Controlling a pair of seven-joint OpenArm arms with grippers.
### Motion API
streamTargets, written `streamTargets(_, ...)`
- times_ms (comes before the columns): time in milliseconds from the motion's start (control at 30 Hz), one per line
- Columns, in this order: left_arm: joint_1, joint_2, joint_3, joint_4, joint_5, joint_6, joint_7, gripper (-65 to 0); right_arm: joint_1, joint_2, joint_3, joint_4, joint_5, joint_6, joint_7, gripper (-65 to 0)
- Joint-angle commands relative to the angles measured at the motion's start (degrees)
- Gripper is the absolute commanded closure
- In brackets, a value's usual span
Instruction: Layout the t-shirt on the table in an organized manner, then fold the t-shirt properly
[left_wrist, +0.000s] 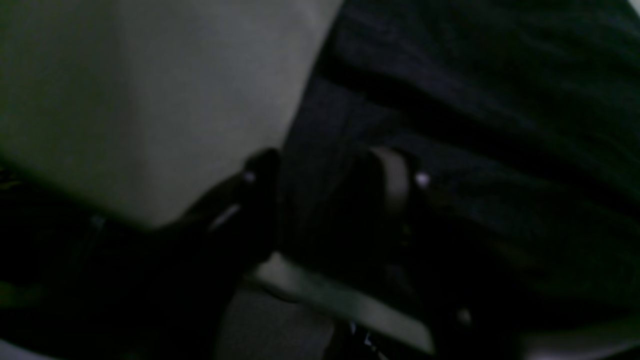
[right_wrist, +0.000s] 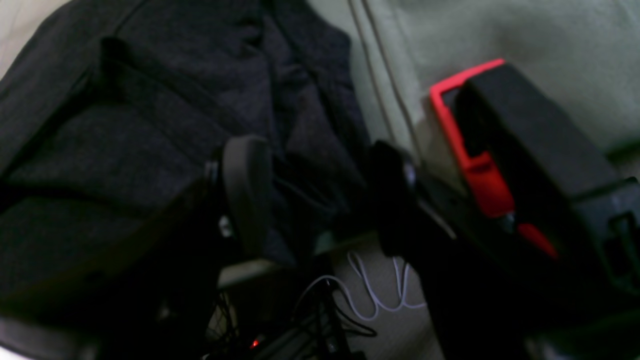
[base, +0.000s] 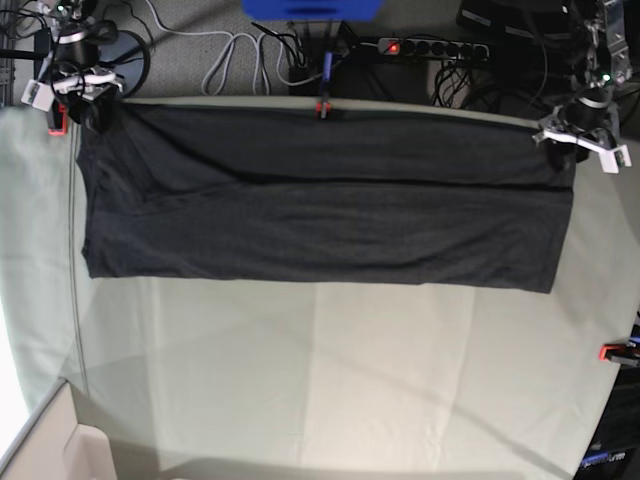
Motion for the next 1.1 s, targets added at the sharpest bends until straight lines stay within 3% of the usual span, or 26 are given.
streamTargets(0, 0.79, -0.01, 0.49, -0.41, 0.11, -0.80, 4.51, -19.8, -0.52, 0.34, -0.01, 0.26, -0.65, 0.45, -1.17, -32.5)
streamTargets(167, 0.70, -0.10, 0.31, -0.23, -0.24, -0.80, 4.51, -5.2, -0.52, 0.34, -0.01, 0.26, -0.65, 0.45, -1.17, -32.5)
streamTargets(267, 0.70, -0.18, 0.31, -0.06, -0.33, -0.80, 4.51, 0.0, -0.52, 0.34, -0.01, 0.26, -0.65, 0.45, -1.17, -32.5)
streamTargets(767, 0.79, -0.27, 0.13, 0.12, -0.06, -0.80, 4.51, -1.0, -0.52, 0.34, -0.01, 0.26, -0.65, 0.45, -1.17, -32.3)
streamTargets(833, 0.88, -0.36, 0.13, 0.21, -0.33, -0.80, 4.51, -6.2, -0.52, 0.34, -0.01, 0.26, -0.65, 0.45, -1.17, -32.3)
streamTargets(1000, 0.61, -0.36, -1.45, 0.29, -0.41, -0.71, 9.61, -31.8, -0.52, 0.34, -0.01, 0.34, -0.65, 0.45, -1.17, -32.3)
streamTargets(1067, 0.26, 0.26, -4.44, 0.29, -0.41, -0.80, 11.45, -34.9, -0.52, 0.34, -0.01, 0.34, -0.65, 0.45, -1.17, -32.3)
